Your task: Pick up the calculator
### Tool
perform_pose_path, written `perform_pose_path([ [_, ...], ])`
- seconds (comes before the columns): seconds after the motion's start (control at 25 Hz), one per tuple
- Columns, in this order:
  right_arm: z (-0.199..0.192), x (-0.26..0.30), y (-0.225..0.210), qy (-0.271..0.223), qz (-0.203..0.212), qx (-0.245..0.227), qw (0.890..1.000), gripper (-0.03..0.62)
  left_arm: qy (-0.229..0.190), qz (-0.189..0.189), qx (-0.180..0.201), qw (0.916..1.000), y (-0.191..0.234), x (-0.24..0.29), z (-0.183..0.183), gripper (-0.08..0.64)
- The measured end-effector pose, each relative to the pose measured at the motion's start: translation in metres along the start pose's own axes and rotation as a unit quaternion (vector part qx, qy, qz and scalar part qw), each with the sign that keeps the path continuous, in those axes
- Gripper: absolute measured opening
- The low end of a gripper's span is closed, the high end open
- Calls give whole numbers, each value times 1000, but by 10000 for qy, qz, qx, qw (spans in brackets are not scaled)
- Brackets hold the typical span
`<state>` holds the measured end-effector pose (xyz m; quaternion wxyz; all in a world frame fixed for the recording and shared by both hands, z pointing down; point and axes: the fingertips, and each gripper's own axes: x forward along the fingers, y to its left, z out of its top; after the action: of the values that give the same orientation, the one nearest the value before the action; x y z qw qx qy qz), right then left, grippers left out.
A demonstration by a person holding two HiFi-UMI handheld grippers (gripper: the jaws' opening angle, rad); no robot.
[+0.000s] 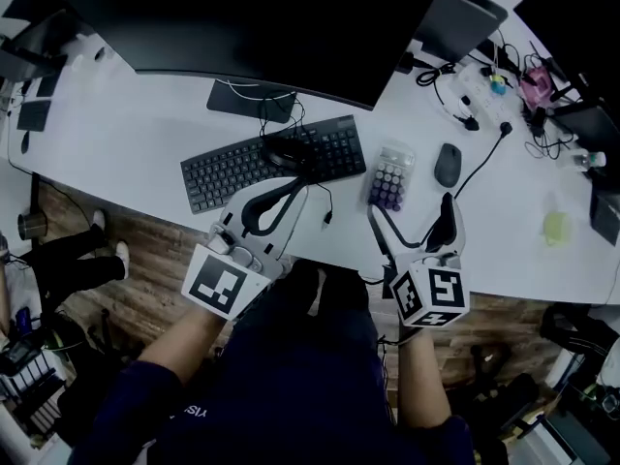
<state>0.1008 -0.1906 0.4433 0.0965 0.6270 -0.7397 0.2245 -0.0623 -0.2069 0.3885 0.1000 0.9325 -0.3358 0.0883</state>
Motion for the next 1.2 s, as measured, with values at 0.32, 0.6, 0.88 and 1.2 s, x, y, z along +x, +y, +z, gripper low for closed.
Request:
perform_pose_path([
  [0.32, -26, 30, -16, 278, -100, 105, 9995, 569, 182, -54, -48, 9998, 0, 29, -16, 33],
  [0.6, -58, 50, -28, 552, -282, 229, 9978, 571, 416, -172, -123, 9989, 0, 43, -40, 34],
  [0.88, -91, 69, -37, 869, -497, 239, 9947, 571, 602, -250, -184, 9977, 4, 46, -60, 34],
  [1.2, -116, 86, -43, 1141, -696, 199, 9908, 571, 738, -264, -266, 9966, 11, 47, -76, 34],
])
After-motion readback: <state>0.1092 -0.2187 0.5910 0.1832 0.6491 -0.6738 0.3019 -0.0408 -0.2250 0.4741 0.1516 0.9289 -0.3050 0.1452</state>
